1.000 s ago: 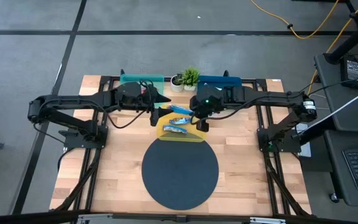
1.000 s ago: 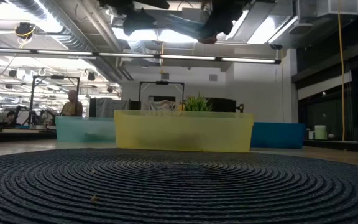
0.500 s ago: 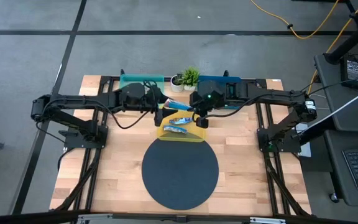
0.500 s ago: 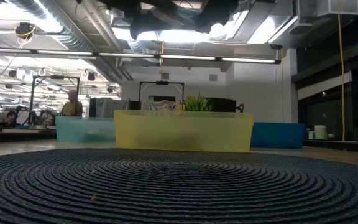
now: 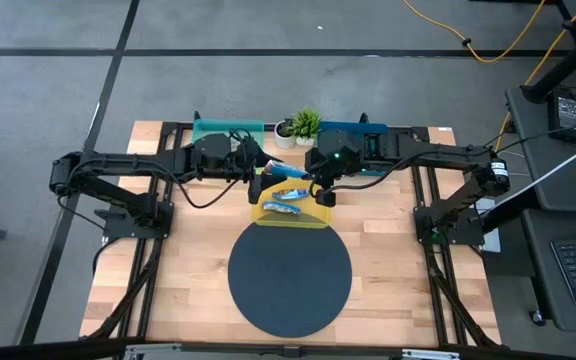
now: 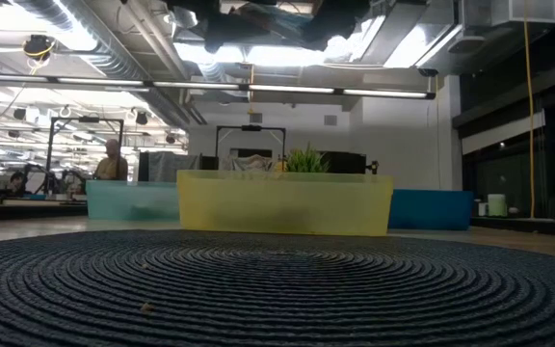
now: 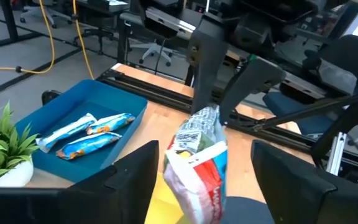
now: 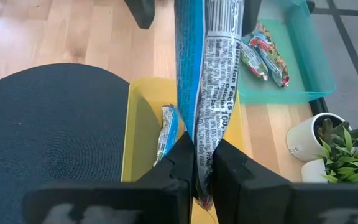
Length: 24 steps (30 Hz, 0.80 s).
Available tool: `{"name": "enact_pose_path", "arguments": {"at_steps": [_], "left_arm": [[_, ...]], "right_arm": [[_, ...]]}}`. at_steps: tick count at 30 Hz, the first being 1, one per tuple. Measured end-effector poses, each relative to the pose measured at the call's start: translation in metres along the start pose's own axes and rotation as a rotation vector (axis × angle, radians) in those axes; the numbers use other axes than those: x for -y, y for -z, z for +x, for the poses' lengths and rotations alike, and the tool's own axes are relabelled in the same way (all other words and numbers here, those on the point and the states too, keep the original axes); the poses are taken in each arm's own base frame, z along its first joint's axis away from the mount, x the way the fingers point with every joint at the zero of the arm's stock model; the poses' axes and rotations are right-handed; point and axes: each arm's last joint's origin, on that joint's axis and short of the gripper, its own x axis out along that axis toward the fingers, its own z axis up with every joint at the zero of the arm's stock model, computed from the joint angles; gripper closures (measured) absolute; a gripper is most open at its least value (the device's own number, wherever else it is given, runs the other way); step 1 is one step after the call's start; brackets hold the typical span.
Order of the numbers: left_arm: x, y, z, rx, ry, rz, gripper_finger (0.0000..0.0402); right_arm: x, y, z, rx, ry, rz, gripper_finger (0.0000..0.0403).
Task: Pick and place Granola Bars by type
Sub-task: Put the red granola bar into the green bin
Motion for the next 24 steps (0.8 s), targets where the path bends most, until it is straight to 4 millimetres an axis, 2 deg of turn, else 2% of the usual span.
{"name": "enact_pose_path", "arguments": {"at_steps": [5,17,21,24], "left_arm": [[0.0037,0.0011,0.0001,-0.004,0.013,0.006,0.0204],[0.0047,0.0014,0.0000,-0.006,0.017,0.009,0.0375],[0.0048,0.0013,-0.0001,-0.006,0.021,0.008,0.0389],[0.0051,0.0014,-0.0001,-0.009,0.032,0.001,0.0380]], "right_arm": [[0.0000,-0.0001,0.0000,0.001,0.000,-0.002,0.0365],[-0.0010,-0.0005,0.0001,0.009,-0.037,-0.024,0.0359],[-0.0013,-0.0015,0.0003,0.020,-0.048,-0.027,0.0331],[-0.0020,-0.0017,0.0001,0.024,-0.068,-0.029,0.0299]]}}
